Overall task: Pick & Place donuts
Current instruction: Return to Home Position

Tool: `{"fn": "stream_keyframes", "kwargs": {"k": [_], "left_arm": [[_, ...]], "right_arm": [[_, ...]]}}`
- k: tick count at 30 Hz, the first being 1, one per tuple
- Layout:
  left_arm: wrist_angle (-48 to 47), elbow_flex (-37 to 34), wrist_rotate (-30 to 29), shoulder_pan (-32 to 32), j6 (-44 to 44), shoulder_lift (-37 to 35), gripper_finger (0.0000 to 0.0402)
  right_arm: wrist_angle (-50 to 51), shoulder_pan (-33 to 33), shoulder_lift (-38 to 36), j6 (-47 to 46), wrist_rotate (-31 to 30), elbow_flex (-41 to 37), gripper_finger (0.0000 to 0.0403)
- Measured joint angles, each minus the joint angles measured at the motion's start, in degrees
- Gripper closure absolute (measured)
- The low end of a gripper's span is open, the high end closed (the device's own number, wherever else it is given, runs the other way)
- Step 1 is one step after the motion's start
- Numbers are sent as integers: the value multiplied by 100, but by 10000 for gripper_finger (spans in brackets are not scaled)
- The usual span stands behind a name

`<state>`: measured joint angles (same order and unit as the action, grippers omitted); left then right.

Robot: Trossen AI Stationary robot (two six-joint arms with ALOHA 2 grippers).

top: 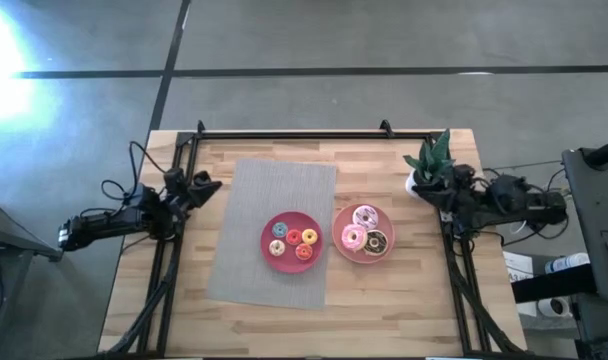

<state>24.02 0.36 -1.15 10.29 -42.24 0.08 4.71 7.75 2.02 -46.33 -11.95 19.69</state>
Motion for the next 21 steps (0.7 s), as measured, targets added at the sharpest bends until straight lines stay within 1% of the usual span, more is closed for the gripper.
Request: {"fn": "stream_keyframes", "kwargs": {"k": [3, 13, 18, 21], "left_arm": [[7, 0, 0, -1, 0, 0, 401], [-34, -2, 0, 1, 0, -2, 401], [-58, -2, 5, 1, 0, -2, 401], [-60, -2, 2, -1, 0, -2, 401]], "right_arm": [[-22, -1, -207, 0, -4, -378, 216], [2, -26, -180, 0, -2, -1647, 216], [-269, -169, -93, 13, 21, -1714, 216], [-282, -440, -142, 16, 18, -1760, 216]]}}
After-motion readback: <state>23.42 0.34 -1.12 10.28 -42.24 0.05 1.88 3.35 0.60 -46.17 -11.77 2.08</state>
